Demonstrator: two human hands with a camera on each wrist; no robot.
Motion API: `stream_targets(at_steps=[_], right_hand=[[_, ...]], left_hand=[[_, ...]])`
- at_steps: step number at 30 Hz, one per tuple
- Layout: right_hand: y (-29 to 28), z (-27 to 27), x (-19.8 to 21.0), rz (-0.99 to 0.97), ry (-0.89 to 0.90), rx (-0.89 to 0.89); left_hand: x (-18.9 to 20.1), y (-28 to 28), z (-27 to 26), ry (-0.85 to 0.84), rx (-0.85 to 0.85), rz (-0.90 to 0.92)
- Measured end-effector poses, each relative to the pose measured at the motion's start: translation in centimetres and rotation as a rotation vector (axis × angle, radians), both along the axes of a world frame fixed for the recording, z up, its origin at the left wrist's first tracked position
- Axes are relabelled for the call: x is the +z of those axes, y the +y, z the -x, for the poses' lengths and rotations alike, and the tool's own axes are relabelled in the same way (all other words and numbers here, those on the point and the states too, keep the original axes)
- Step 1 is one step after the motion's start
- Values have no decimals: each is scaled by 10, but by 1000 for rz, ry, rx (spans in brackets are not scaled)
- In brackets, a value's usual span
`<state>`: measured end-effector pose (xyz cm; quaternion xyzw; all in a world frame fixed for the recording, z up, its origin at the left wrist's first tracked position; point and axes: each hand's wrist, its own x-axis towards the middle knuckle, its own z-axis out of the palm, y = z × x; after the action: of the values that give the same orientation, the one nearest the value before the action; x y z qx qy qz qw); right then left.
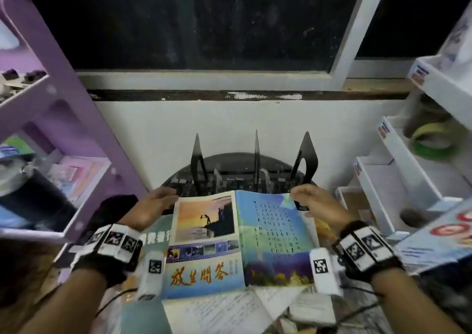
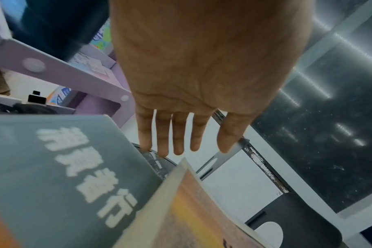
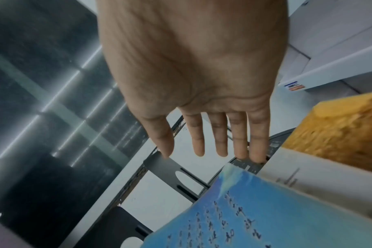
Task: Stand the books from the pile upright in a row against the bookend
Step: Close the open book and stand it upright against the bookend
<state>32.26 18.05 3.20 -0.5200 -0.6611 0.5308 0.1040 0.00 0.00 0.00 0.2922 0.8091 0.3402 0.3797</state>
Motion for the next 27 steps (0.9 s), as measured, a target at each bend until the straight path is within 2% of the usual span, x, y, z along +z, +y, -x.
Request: stream_targets(at_steps=[2,4,7,10,14,18,22,27], right_hand=[[9,11,-9,-27,-71,51],[17,21,-19,-63,-120,78],[24,28,-34,-72,-167,111],[27,30,-40,-22,-120,94],[29,29,-42,-72,-91,62],[29,32,-37,-252,-171,156],[29,29,-31,-309,-150,120],[14,16,-8,-346,-66,89]], left_hand=[[-2,13,-4,-50,-14,39],[-1,24,-7,-31,-56,80],[-5,34,-9,90,-173,174],[-11,39,-9,212,-287,241],[-15,40,-3,264,-256,191],[-12,40,-4,364,-256,143],[-3,35,-11,523,-188,26],[17,20,-24,567,-90,-163]])
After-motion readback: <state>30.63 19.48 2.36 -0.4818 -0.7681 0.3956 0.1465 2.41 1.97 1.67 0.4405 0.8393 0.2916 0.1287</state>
